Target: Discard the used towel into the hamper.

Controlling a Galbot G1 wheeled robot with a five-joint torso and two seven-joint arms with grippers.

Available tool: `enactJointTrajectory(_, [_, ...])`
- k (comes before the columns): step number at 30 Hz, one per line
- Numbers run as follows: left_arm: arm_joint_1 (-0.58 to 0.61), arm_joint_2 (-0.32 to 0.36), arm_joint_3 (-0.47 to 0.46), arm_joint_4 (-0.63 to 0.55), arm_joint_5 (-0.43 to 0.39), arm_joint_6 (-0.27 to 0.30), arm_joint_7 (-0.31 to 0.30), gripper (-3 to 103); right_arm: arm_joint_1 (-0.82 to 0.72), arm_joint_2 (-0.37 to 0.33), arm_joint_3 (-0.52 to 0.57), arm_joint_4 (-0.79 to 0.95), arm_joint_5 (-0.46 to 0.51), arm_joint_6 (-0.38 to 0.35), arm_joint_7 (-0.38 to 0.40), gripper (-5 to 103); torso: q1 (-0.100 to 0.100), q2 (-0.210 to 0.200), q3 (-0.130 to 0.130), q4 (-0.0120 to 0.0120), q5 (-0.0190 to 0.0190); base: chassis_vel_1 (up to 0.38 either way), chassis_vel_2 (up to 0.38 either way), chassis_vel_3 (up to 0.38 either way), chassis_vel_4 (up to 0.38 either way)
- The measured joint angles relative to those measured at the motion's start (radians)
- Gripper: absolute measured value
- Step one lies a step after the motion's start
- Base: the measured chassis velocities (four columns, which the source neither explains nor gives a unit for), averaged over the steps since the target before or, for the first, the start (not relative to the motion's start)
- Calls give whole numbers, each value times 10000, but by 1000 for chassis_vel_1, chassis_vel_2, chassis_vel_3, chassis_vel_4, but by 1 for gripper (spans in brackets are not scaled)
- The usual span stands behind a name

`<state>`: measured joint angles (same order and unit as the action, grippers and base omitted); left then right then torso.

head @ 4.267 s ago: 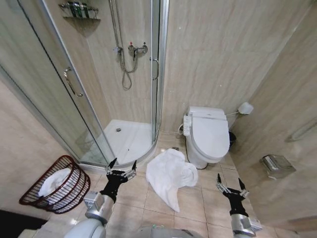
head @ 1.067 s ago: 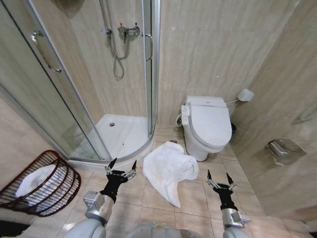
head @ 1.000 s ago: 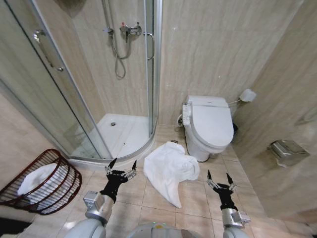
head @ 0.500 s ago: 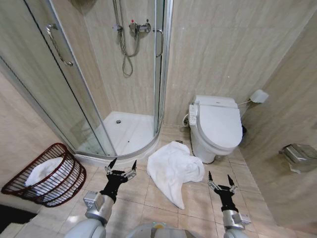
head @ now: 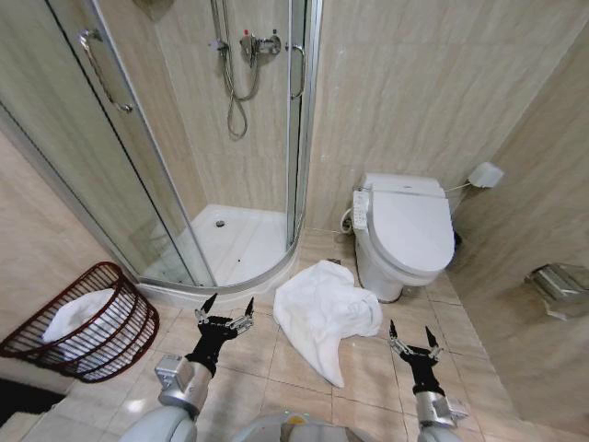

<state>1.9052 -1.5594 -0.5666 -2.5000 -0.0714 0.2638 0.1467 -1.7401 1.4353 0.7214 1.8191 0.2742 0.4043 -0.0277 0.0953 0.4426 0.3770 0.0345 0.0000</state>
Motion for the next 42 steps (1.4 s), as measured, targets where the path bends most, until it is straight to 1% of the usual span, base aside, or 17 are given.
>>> enactJointTrajectory(11, [0,-1,-1,0,0,0,0,100,28,-93,62,-243,38,225,34,100,-135,-352,-218,5,0,19,24,28,25])
enactJointTrajectory(26, [0,0,0,0,0,0,0,100,149,-380,102,-864,141,486,54,100,-352,-890,-536,3,1,0,0,0,0])
enactJointTrajectory(30, [0,0,0,0,0,0,0,100,314,-412,80,-1030,140,481,30,100,-436,-1094,-655,4,0,0,0,0,0])
enactJointTrajectory(34, [0,-2,-1,0,0,0,0,100,500,-471,88,-1267,139,477,26,100,-473,-1217,-740,4,0,0,0,0,0])
enactJointTrajectory(37, [0,0,0,0,0,0,0,100,829,-647,126,-1680,147,477,55,100,-526,-1363,-832,4,0,0,0,0,0])
enactJointTrajectory(42, [0,0,0,0,0,0,0,100,986,-729,72,-1946,164,477,62,100,-598,-1543,-940,3,-1,0,0,0,0])
